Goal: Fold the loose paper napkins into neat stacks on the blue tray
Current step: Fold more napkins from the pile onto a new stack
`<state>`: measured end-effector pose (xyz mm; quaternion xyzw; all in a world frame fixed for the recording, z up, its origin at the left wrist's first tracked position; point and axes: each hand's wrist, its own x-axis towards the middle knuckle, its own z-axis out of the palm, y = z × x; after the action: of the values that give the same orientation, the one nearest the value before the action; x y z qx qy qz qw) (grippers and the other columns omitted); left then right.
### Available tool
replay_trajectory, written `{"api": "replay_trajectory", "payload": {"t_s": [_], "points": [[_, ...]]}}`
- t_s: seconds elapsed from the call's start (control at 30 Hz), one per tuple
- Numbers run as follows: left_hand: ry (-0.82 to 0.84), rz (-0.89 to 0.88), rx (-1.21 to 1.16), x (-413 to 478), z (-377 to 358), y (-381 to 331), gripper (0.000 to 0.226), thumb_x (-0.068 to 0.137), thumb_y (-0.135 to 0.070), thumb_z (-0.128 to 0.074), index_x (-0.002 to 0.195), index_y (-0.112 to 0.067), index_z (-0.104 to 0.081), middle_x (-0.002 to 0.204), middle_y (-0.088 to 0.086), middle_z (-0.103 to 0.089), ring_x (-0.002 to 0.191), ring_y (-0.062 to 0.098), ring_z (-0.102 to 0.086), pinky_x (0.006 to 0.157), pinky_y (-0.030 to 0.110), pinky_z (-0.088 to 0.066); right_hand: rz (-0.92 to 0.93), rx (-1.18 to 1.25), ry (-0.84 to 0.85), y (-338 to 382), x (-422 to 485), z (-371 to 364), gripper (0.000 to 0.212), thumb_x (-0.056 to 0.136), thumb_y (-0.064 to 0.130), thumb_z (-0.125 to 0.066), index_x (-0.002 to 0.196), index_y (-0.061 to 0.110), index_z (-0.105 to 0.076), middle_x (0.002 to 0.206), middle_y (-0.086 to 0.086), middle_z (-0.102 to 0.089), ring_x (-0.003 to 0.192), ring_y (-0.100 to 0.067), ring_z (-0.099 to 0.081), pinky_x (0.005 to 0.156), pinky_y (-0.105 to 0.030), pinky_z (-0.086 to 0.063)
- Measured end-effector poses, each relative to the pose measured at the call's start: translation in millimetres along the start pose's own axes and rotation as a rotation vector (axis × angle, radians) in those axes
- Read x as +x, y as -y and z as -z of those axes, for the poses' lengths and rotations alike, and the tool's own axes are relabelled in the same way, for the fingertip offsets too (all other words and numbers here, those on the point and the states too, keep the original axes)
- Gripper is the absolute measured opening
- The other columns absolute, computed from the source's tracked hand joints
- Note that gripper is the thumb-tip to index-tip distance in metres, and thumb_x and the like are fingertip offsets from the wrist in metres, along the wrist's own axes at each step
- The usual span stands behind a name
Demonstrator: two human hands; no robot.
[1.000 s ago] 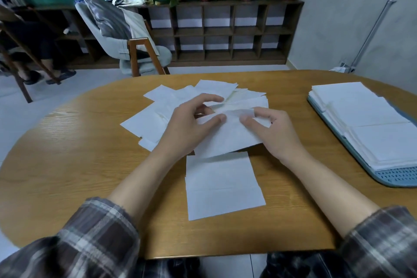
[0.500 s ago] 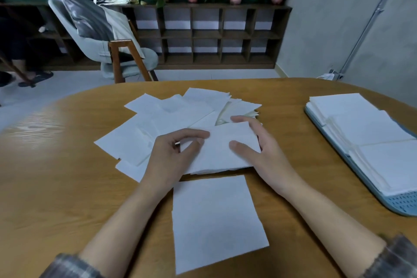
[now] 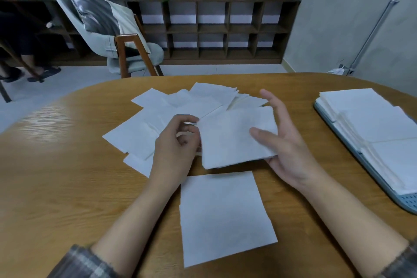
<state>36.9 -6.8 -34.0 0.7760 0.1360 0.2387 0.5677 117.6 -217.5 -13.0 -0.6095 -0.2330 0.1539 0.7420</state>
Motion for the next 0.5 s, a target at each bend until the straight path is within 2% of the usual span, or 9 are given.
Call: {"api": "replay_trajectory", "payload": {"t_s": [0.03, 0.1, 0.17, 0.2, 0.23, 0.27, 0.33, 0.4, 0.5], "points": [[0.024, 0.018, -0.048, -2, 0, -4, 0.02, 0.106, -0.01, -0.057, 0.119, -0.023, -0.066, 0.086, -0.012, -0.072, 0.066, 0.002, -0.067, 0.061, 0.012, -0.05, -0.02, 0.105, 0.004, 1, 0, 1, 0.077, 0.091, 0.002, -0.068, 0.15, 0.046, -0.046, 0.139, -0.003, -0.067, 0.123, -0.025, -0.069, 0.085, -0.035, -0.062], [0.126, 0.118, -0.277, -4, -2, -16, 0.026, 0.112, -0.036, -0.045, 0.131, -0.026, -0.061, 0.084, -0.01, -0.073, 0.068, 0.006, -0.07, 0.062, 0.017, -0.053, 0.017, 0.0, -0.009, -3, 1, 4, 0.075, 0.093, 0.002, -0.07, 0.148, 0.048, -0.047, 0.142, -0.003, -0.065, 0.126, -0.027, -0.065, 0.094, -0.043, -0.06], [0.212, 0.201, -0.378, -2, -3, -17, 0.05, 0.101, -0.068, -0.032, 0.138, -0.044, -0.055, 0.107, 0.0, -0.076, 0.088, 0.022, -0.076, 0.072, 0.033, -0.063, 0.067, -0.285, -0.04, -10, 1, 3, 0.07, 0.098, 0.007, -0.072, 0.142, 0.056, -0.048, 0.148, 0.006, -0.059, 0.136, -0.024, -0.057, 0.114, -0.055, -0.046], [0.245, 0.197, -0.346, -2, -3, -18, 0.055, 0.096, -0.077, -0.028, 0.139, -0.053, -0.051, 0.118, -0.004, -0.073, 0.101, 0.023, -0.075, 0.081, 0.039, -0.064, 0.073, -0.375, -0.052, -13, 2, 3, 0.068, 0.099, 0.01, -0.071, 0.14, 0.059, -0.047, 0.15, 0.009, -0.056, 0.139, -0.022, -0.053, 0.119, -0.057, -0.04], [0.271, 0.16, -0.287, -3, -1, -18, 0.053, 0.095, -0.08, -0.029, 0.14, -0.059, -0.047, 0.123, -0.018, -0.068, 0.109, 0.015, -0.072, 0.087, 0.038, -0.064, 0.069, -0.409, -0.066, -15, 3, 3, 0.067, 0.099, 0.012, -0.071, 0.139, 0.06, -0.047, 0.15, 0.01, -0.055, 0.142, -0.022, -0.051, 0.12, -0.058, -0.038], [0.287, 0.094, -0.213, -6, 0, -19, 0.046, 0.098, -0.076, -0.037, 0.141, -0.061, -0.044, 0.118, -0.036, -0.062, 0.11, 0.001, -0.068, 0.085, 0.029, -0.061, 0.067, -0.42, -0.076, -17, 4, 3, 0.066, 0.099, 0.013, -0.071, 0.138, 0.06, -0.046, 0.15, 0.011, -0.055, 0.142, -0.021, -0.05, 0.12, -0.058, -0.038], [0.302, -0.026, -0.109, -9, 0, -17, 0.042, 0.105, -0.042, -0.06, 0.143, -0.052, -0.044, 0.106, -0.045, -0.062, 0.098, -0.012, -0.065, 0.073, 0.016, -0.055, 0.065, -0.433, -0.081, -15, 3, 1, 0.064, 0.099, 0.015, -0.072, 0.137, 0.059, -0.047, 0.15, 0.011, -0.054, 0.142, -0.02, -0.049, 0.119, -0.056, -0.041], [0.291, -0.09, -0.107, -6, 2, -9, 0.04, 0.105, -0.015, -0.065, 0.137, -0.037, -0.058, 0.113, -0.027, -0.069, 0.089, 0.001, -0.068, 0.067, 0.015, -0.051, 0.063, -0.418, -0.036, -9, 1, 2, 0.061, 0.098, 0.016, -0.073, 0.138, 0.055, -0.05, 0.145, 0.016, -0.056, 0.136, -0.012, -0.053, 0.113, -0.042, -0.046], [0.274, -0.157, -0.021, -3, 3, -4, 0.022, 0.105, -0.008, -0.062, 0.109, -0.023, -0.078, 0.11, -0.015, -0.074, 0.064, 0.016, -0.049, 0.055, 0.014, -0.036, 0.059, -0.388, 0.096, 1, -2, 4, 0.044, 0.098, 0.013, -0.071, 0.135, 0.037, -0.066, 0.133, 0.026, -0.065, 0.128, 0.005, -0.055, 0.103, -0.016, -0.043]]}}
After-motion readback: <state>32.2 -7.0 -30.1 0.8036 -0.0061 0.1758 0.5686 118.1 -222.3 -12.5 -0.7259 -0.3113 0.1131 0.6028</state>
